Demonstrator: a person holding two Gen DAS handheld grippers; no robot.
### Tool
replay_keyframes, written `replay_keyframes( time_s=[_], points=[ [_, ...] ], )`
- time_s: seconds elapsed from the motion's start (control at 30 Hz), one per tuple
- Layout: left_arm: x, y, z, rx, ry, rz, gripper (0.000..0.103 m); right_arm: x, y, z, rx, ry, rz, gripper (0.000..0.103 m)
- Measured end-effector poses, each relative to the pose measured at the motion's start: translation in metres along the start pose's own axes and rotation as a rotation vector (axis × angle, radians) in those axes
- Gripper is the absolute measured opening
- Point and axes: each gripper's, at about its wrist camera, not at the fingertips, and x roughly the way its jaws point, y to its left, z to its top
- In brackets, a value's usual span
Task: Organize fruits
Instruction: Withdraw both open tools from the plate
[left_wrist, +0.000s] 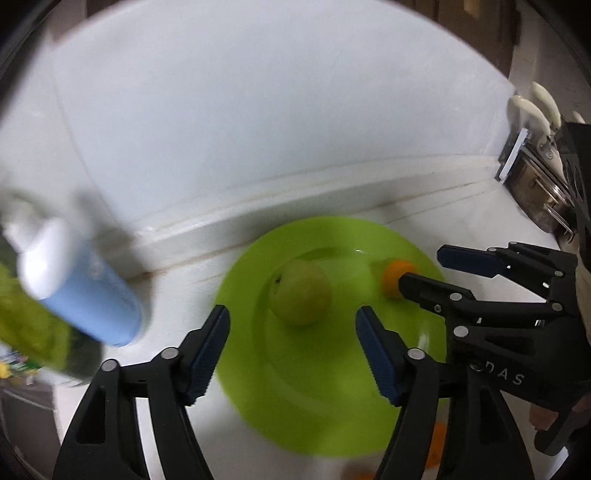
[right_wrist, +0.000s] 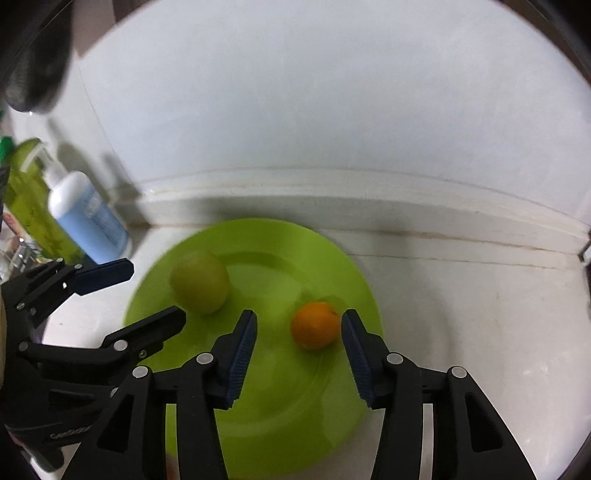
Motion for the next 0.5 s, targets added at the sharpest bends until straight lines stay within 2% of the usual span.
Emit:
replay_keyframes(
  time_s=[0.1, 0.17, 0.27, 0.37, 0.43, 0.5],
  points=[
    [-0.03, 0.005, 0.002, -0.002, -0.069, 0.044, 0.074, -0.032, 0.003, -0.006, -0.003, -0.046, -0.001, 0.049],
    [-0.056, 0.007, -0.002, -0.022, -0.113, 0.074, 0.078, -0.053, 0.003, -0.01, 0.007, -0.074, -0.006, 0.054],
    [-0.088, 0.003, -0.004, -0.035, -0.176, 0.104, 0.08, -0.083, 0.009, -0.02, 0.01, -0.122, -0.012, 0.055],
    [-0.113, 0.006, -0.007, -0.037, -0.21, 0.118, 0.085, -0.095, 0.033, -0.027, 0.012, -0.157, -0.016, 0.056],
    [-0.134, 0.005, -0.015, -0.035, -0.268, 0.165, 0.085, -0.11, 0.041, -0.035, 0.01, -0.178, -0.017, 0.056],
    [-0.153, 0.002, -0.025, -0.041, -0.281, 0.17, 0.086, -0.126, 0.048, -0.043, -0.001, -0.197, -0.022, 0.059]
  ],
)
